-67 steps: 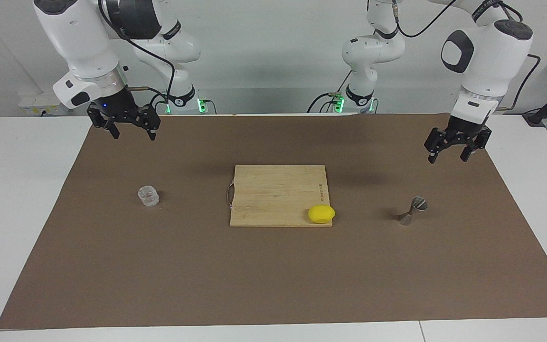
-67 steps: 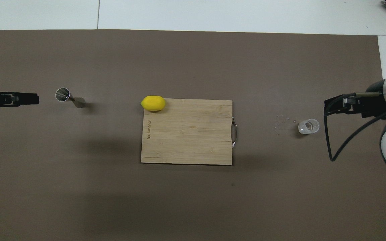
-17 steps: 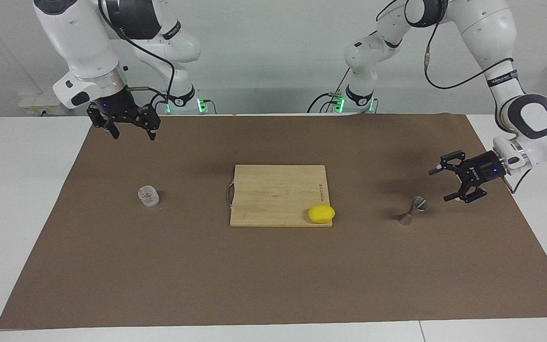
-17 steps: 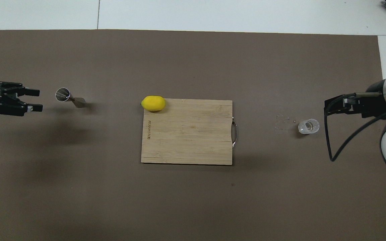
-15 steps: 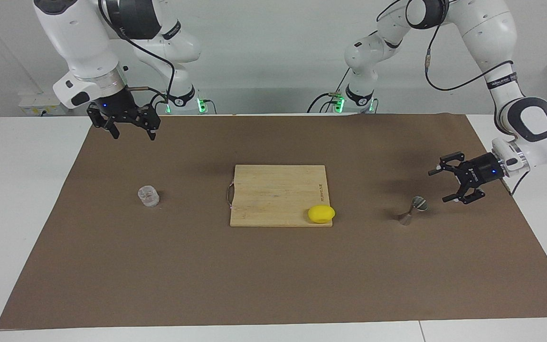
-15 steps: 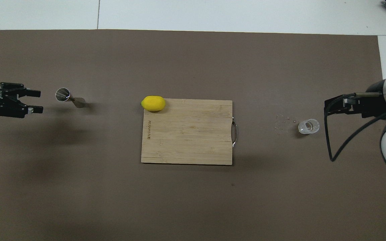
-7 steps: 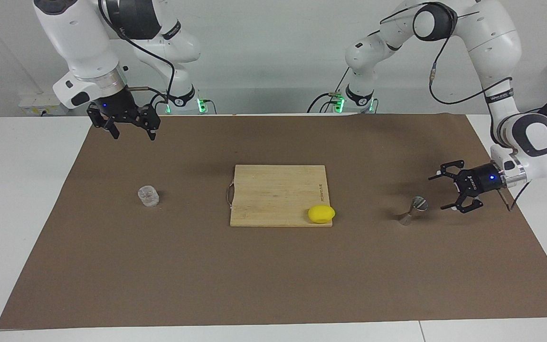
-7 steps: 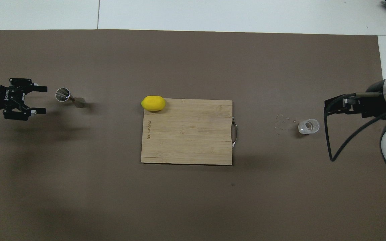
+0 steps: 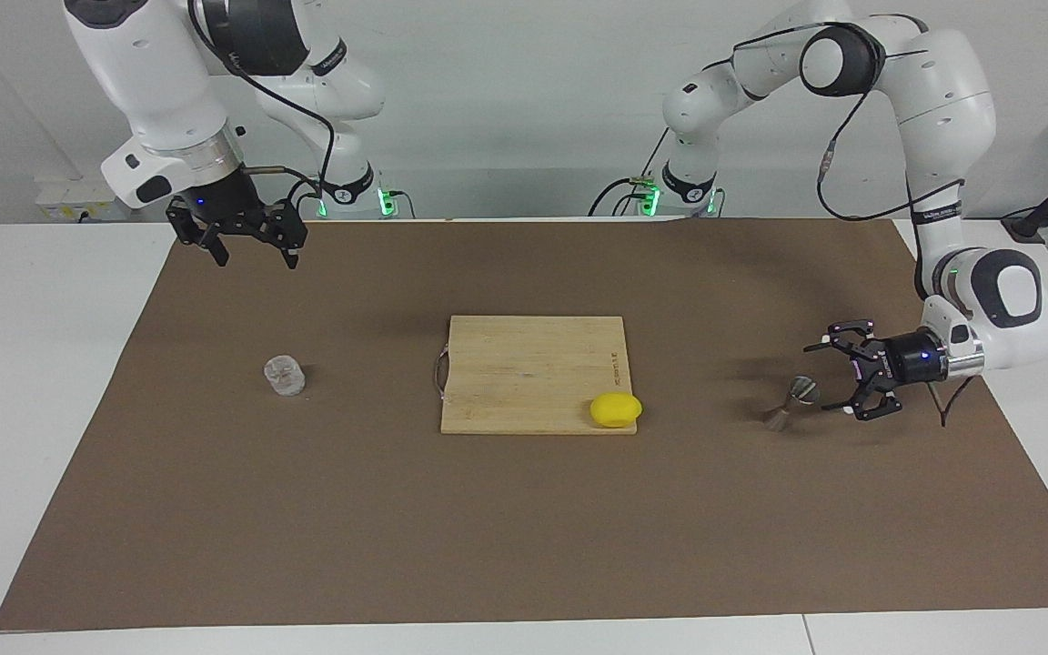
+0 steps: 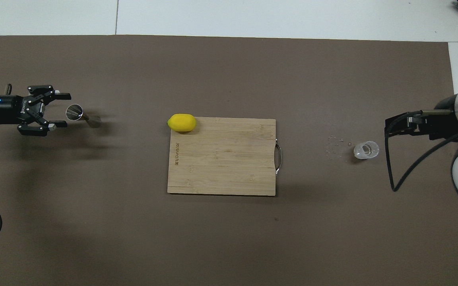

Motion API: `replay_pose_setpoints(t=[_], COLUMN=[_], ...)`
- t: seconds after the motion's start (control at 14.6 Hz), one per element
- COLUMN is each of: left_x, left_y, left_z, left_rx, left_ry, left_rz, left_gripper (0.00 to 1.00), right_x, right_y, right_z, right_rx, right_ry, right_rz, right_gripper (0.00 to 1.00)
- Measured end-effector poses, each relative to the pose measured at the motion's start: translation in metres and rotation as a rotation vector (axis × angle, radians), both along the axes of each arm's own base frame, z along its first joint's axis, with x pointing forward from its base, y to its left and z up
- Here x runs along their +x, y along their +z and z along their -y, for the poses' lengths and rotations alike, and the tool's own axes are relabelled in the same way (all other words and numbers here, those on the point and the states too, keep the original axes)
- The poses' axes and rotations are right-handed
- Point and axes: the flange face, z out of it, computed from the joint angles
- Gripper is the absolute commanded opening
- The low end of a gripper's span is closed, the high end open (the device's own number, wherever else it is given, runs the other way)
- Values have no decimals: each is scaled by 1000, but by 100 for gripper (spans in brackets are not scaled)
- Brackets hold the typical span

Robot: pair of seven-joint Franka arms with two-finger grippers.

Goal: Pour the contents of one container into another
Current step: 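Position the open left gripper around the small metal cup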

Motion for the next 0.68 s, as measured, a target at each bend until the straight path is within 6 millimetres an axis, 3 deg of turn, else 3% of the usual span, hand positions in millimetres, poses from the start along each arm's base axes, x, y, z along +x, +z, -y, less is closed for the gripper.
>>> replay_pose_setpoints(t=[0.41, 0.68], left_x=[8, 5], left_y=[-16, -29], left_z=[-9, -14], left_rx=[-58, -90], left_ry=[9, 44], left_rz=[224, 281], left_gripper=[100, 100], right_x=[0, 0], right_y=[0, 0], right_z=[0, 0], right_rx=[0, 0], right_ry=[0, 0], right_rz=[0, 0], right_gripper=[100, 100])
